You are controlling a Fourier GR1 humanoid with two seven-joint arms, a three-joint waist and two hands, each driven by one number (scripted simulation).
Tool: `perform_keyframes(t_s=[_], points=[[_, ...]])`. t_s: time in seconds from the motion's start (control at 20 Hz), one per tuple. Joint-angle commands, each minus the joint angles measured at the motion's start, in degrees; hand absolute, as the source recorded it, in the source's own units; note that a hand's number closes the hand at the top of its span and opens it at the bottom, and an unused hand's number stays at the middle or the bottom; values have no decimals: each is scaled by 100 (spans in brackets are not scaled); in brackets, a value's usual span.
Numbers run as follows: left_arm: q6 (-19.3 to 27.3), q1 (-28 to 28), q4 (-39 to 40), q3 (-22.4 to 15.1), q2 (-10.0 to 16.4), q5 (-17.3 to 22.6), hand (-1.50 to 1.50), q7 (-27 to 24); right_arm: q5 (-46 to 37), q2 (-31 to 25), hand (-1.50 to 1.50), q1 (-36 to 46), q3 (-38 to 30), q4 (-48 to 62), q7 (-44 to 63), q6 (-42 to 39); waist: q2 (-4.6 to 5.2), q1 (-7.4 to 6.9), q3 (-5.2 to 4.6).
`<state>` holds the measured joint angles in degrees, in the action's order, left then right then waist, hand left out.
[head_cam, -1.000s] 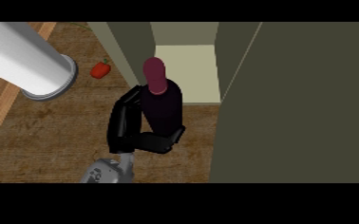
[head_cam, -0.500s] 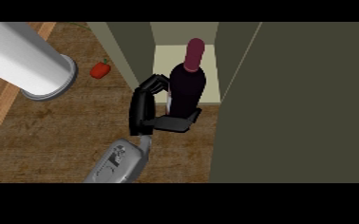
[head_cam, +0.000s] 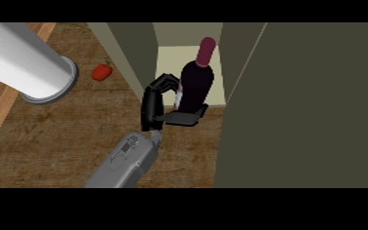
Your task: Pick up the wine, place it into the cabinet and close the cabinet
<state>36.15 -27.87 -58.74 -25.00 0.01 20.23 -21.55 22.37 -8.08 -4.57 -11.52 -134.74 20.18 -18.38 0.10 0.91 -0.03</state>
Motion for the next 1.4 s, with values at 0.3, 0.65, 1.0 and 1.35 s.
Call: perform_keyframes(t_s=[0.3, 0.65, 1.0, 1.35], points=[[-148, -681, 924, -17, -1, 831, 150, -681, 342, 121, -150, -277, -186, -6, -136, -233, -5, -15, 3], [-772, -1599, 2545, 46, -1, 1871, 150, -1431, 353, 106, -150, 253, -110, 255, -55, -43, 47, 125, -3], [-1025, -2566, 3368, 560, -1, 1937, 150, -1057, 813, -92, -150, 15, -341, -31, 169, -159, 22, 62, 1], [-538, -3288, 4306, 75, -1, 1979, 150, -844, 449, 37, -150, 392, -21, 15, 87, -21, 99, 297, -3]])
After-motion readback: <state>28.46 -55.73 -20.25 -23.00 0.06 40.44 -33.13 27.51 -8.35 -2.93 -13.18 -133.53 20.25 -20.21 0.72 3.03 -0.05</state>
